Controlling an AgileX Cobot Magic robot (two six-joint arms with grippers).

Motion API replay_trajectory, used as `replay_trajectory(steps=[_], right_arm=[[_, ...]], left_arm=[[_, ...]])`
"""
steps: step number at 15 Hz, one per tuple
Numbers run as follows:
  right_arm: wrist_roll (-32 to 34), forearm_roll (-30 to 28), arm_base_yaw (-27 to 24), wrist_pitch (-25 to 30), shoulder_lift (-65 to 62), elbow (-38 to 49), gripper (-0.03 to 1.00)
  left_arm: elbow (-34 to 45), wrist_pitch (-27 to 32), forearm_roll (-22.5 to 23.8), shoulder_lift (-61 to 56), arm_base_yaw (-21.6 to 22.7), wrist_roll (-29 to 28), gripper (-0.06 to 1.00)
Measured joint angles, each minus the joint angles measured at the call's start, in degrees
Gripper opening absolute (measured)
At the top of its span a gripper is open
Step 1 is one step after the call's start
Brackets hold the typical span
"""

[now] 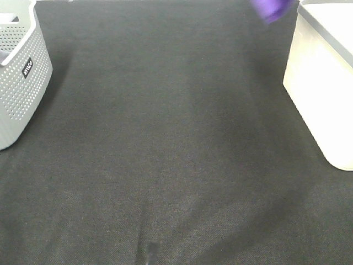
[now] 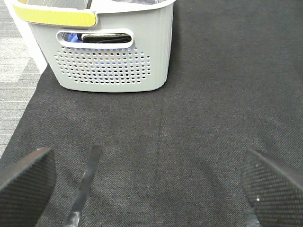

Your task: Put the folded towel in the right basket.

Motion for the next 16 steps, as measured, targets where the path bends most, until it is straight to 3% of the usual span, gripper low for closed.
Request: replay_trajectory(steps=[4,7,8,11,12,14,16], right_arm=[[0.34,-7.68,-9.97,0.17,-3.67,0.17,0.06],[0.34,-15.24,-11.29,0.34,-3.55,4.64,0.08],[0.46,-17.53,-11.29,0.52,-3.55,6.53,0.15],[1.38,-21.83,-11.29,0.8,-3.5,10.83,0.76],[1.38,-22.06,-11.29,0.92,-3.5,11.29,0.88],[1.38,-21.72,-11.29,0.97,-3.55,11.34,0.97],[1.83,-21.37,-11.29,0.97,-3.72,11.34,0.98]], left_arm=[[0.0,0.0,0.0,0.0,0.0,0.0,0.99],[0.0,0.0,0.0,0.0,0.0,0.0,0.99],[0.0,0.0,0.0,0.0,0.0,0.0,0.99],[0.0,0.0,0.0,0.0,0.0,0.0,0.99],[0.0,0.0,0.0,0.0,0.0,0.0,0.99],[0.0,0.0,0.0,0.0,0.0,0.0,0.99],[0.0,0.0,0.0,0.0,0.0,0.0,0.99]])
